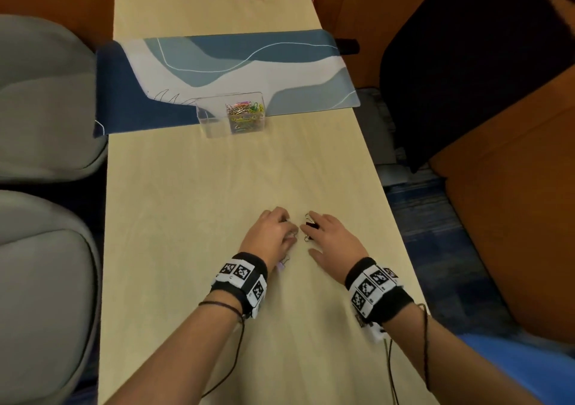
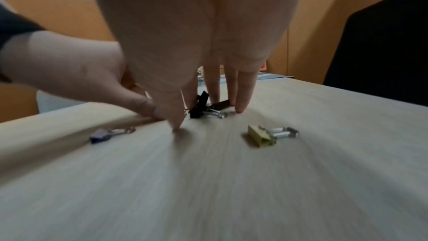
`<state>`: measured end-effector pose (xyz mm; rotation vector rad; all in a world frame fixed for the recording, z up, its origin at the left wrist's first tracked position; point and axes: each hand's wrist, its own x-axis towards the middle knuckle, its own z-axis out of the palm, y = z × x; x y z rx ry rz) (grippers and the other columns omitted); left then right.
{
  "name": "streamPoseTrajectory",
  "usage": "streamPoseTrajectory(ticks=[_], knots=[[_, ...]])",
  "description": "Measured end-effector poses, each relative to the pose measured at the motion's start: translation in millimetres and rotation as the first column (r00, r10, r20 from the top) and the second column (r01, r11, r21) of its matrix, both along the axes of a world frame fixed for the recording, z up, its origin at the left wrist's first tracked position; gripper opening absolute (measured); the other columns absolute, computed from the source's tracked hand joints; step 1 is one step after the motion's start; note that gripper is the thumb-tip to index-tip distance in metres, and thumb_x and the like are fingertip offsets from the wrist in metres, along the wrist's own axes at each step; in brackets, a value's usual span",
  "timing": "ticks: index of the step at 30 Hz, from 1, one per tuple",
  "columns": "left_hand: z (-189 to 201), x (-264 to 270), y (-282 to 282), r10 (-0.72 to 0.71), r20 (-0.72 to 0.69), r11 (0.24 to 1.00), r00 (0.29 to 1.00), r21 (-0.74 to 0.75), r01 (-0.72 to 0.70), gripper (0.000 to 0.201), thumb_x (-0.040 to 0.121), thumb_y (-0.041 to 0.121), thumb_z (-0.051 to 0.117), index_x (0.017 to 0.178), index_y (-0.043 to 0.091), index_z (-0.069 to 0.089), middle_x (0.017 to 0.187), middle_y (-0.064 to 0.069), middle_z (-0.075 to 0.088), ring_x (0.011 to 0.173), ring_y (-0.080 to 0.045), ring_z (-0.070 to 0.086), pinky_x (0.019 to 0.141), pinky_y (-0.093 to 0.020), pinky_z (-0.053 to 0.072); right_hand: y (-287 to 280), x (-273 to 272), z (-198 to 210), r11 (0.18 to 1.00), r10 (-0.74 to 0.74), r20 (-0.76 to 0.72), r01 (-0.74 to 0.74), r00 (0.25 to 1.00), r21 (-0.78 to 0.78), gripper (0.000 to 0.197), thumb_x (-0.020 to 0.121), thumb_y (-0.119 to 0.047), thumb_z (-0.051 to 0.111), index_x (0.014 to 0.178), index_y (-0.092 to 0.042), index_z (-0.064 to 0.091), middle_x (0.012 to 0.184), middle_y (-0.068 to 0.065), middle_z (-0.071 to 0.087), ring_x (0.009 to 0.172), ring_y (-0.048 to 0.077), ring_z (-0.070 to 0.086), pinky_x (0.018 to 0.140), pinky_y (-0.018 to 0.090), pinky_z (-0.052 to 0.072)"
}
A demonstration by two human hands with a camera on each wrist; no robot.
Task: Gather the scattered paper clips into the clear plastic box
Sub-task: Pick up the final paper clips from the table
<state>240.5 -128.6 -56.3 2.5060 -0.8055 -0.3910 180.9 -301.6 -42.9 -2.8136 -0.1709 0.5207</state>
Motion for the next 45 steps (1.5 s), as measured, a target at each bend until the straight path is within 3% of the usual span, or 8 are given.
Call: streamPoseTrajectory(ticks=[4, 16, 21, 23, 25, 28, 30, 45], knots=[[0.6, -5.7, 0.2, 0.079, 0.007, 0.997, 0.997, -0.011, -0.079, 0.018, 0.087, 0.019, 0.067, 0.103, 0.013, 0.073, 0.102, -0.008, 0.058, 0.090, -0.024, 0.057, 0.082, -0.034, 0.050, 5.1, -1.7, -14.9, 0.999, -0.006, 0.147, 0.013, 0.989, -0.050, 0.036, 0.072, -0.004, 0.078, 0.106, -0.013, 0.069, 0.116, 0.015, 0.063, 0.094, 0.032, 0.060, 0.074, 0.039, 0.058], [10.6, 2.8, 5.9, 0.172, -0.028, 0.982, 0.985, 0.087, -0.169, 0.016, 0.080, 0.023, 0.064, 0.087, 0.013, 0.074, 0.085, -0.006, 0.062, 0.073, -0.028, 0.061, 0.063, -0.032, 0.051, 15.6, 37.9, 3.7, 0.992, -0.112, 0.094, 0.117, 0.989, -0.040, 0.020, 0.080, -0.009, 0.058, 0.092, -0.004, 0.072, 0.097, 0.010, 0.060, 0.093, 0.028, 0.056, 0.075, 0.037, 0.050], [8.7, 11.9, 15.8, 0.299, -0.101, 0.950, 0.949, -0.061, -0.306, 0.014, 0.074, 0.014, 0.065, 0.080, 0.016, 0.077, 0.080, -0.001, 0.067, 0.071, -0.021, 0.063, 0.067, -0.032, 0.054, 8.7, 44.5, 6.8, 0.886, -0.403, 0.105, 0.359, 0.909, 0.292, 0.017, 0.069, -0.014, 0.074, 0.086, -0.013, 0.078, 0.094, 0.002, 0.071, 0.086, 0.016, 0.064, 0.080, 0.026, 0.051], [8.9, 17.0, 21.1, 0.390, -0.176, 0.896, 0.904, -0.154, -0.416, 0.016, 0.073, 0.011, 0.068, 0.083, 0.016, 0.079, 0.082, 0.001, 0.072, 0.073, -0.014, 0.066, 0.073, -0.027, 0.055, 5.5, 47.7, 10.3, 0.701, -0.602, -0.022, 0.541, 0.798, 0.465, 0.015, 0.068, -0.019, 0.078, 0.083, -0.020, 0.079, 0.088, -0.004, 0.074, 0.084, 0.009, 0.067, 0.081, 0.017, 0.050], [11.7, 23.2, 26.6, 0.460, -0.267, 0.825, 0.847, -0.224, -0.519, 0.016, 0.073, 0.010, 0.071, 0.084, 0.017, 0.080, 0.081, 0.003, 0.074, 0.072, -0.007, 0.066, 0.074, -0.017, 0.054, 4.8, 53.1, 17.6, 0.290, -0.731, -0.321, 0.700, 0.602, 0.652, 0.015, 0.071, -0.017, 0.080, 0.085, -0.018, 0.079, 0.088, 0.000, 0.075, 0.082, 0.011, 0.069, 0.084, 0.021, 0.054], [22.3, 36.5, 35.6, 0.507, -0.307, 0.753, 0.805, -0.296, -0.587, 0.014, 0.074, 0.012, 0.074, 0.086, 0.017, 0.080, 0.082, 0.004, 0.074, 0.072, -0.005, 0.067, 0.072, -0.011, 0.052, 7.5, 67.4, 33.0, -0.441, -0.490, -0.779, 0.660, 0.392, 0.609, 0.020, 0.078, -0.001, 0.074, 0.097, 0.005, 0.069, 0.105, 0.017, 0.070, 0.095, 0.023, 0.068, 0.085, 0.029, 0.057], [31.7, 51.5, 44.2, 0.514, -0.281, 0.736, 0.810, -0.340, -0.585, 0.015, 0.075, 0.009, 0.073, 0.088, 0.015, 0.079, 0.084, 0.003, 0.073, 0.072, -0.009, 0.067, 0.074, -0.020, 0.055, 9.4, 79.5, 40.1, -0.597, -0.352, -0.859, 0.618, 0.371, 0.511, 0.020, 0.078, -0.001, 0.074, 0.095, 0.006, 0.066, 0.105, 0.017, 0.065, 0.109, 0.028, 0.063, 0.080, 0.026, 0.057], [89.3, 199.1, 102.1, 0.593, 0.067, 0.701, 0.803, -0.535, -0.473, 0.019, 0.081, 0.009, 0.073, 0.099, 0.012, 0.078, 0.094, -0.003, 0.071, 0.076, 0.010, 0.059, 0.079, 0.000, 0.042, 36.3, 234.7, 109.2, -0.188, -0.408, -0.551, 0.523, 0.728, 0.831, 0.029, 0.081, 0.000, 0.071, 0.108, 0.009, 0.065, 0.099, 0.014, 0.070, 0.089, 0.016, 0.068, 0.083, 0.024, 0.056]])
